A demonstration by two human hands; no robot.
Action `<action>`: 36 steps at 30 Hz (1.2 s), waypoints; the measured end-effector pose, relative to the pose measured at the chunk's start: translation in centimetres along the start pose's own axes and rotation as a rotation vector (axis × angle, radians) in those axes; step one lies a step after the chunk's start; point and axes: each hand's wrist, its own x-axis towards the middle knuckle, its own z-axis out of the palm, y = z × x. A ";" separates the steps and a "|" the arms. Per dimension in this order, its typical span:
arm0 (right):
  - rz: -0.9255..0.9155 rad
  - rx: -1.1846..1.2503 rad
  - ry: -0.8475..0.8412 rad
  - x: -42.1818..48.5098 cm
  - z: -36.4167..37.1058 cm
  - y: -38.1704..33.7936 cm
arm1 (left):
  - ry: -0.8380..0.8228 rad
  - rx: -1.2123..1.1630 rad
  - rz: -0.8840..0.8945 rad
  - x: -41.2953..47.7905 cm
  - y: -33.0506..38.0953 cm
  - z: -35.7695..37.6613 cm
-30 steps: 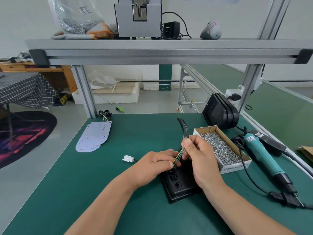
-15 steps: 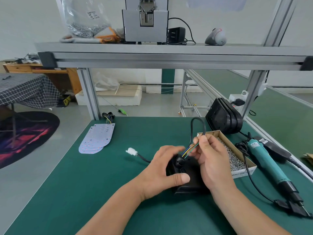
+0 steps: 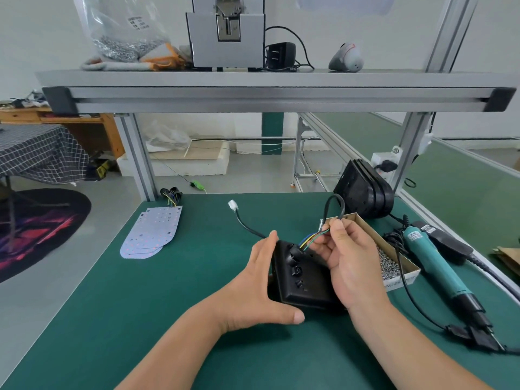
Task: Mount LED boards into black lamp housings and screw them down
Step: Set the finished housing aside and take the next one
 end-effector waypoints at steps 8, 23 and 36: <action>-0.495 -0.743 -0.131 0.1 -1.0 -1.8 | -0.041 -0.164 -0.021 0.1 -0.3 -0.5; -0.684 -1.297 -0.636 1.1 -2.2 -1.8 | -0.029 -0.467 -0.061 0.0 -0.6 -1.8; -0.400 -1.255 -0.525 0.5 -1.2 -1.4 | 0.075 -0.788 -0.061 0.4 -0.4 -1.2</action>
